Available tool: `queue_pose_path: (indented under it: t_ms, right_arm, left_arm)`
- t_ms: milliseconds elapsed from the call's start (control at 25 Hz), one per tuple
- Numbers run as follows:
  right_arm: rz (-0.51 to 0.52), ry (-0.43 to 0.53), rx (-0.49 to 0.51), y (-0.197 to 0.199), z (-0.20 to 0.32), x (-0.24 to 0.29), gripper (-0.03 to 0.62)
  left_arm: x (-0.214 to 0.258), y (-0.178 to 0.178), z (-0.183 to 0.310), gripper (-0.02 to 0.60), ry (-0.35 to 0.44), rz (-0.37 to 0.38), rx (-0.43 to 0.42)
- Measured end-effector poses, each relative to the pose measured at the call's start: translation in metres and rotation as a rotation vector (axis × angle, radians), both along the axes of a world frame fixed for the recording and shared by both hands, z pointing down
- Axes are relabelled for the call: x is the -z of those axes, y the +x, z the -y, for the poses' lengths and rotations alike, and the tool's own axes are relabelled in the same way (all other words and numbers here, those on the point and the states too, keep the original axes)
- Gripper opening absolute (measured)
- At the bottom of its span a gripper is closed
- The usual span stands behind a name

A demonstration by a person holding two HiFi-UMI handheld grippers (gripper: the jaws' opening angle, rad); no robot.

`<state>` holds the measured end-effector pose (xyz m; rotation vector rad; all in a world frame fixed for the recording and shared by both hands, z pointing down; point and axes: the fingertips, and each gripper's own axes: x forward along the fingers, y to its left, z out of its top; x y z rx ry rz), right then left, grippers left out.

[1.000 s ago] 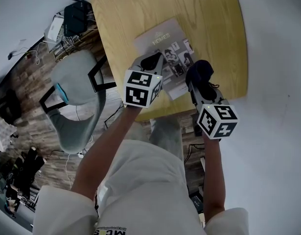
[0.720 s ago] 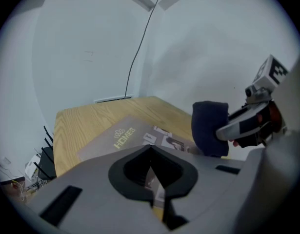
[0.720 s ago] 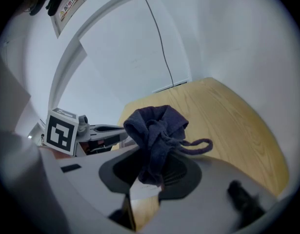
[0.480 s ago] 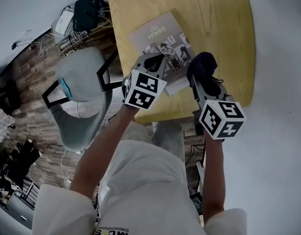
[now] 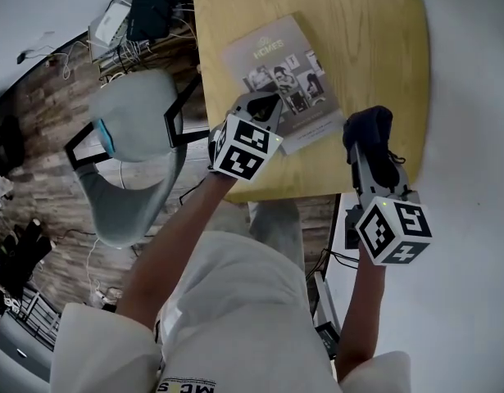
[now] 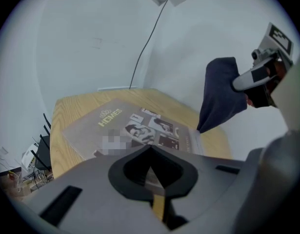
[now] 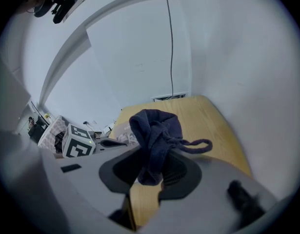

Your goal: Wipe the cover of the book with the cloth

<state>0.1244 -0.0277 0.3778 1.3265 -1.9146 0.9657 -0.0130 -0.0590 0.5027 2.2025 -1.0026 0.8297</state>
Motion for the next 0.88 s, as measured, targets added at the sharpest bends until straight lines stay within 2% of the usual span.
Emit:
queue_pose_path:
  t_ms: [200, 400, 680, 880]
  right_arm:
    - [-0.033, -0.016, -0.044, 0.019, -0.011, 0.002, 0.106]
    - [-0.031, 0.016, -0.063, 0.022, -0.015, 0.018, 0.104]
    - [0.039, 0.062, -0.029, 0.01, -0.008, 0.033, 0.104]
    - [0.112, 0.079, 0.027, -0.024, 0.007, 0.032, 0.104]
  left_arm:
    - [0.0, 0.005, -0.002, 0.011, 0.004, 0.005, -0.01]
    - [-0.003, 0.005, -0.007, 0.011, -0.007, -0.003, -0.006]
    - [0.01, 0.003, -0.01, 0.011, 0.009, -0.026, 0.035]
    - [0.026, -0.012, -0.007, 0.011, 0.037, -0.036, 0.067]
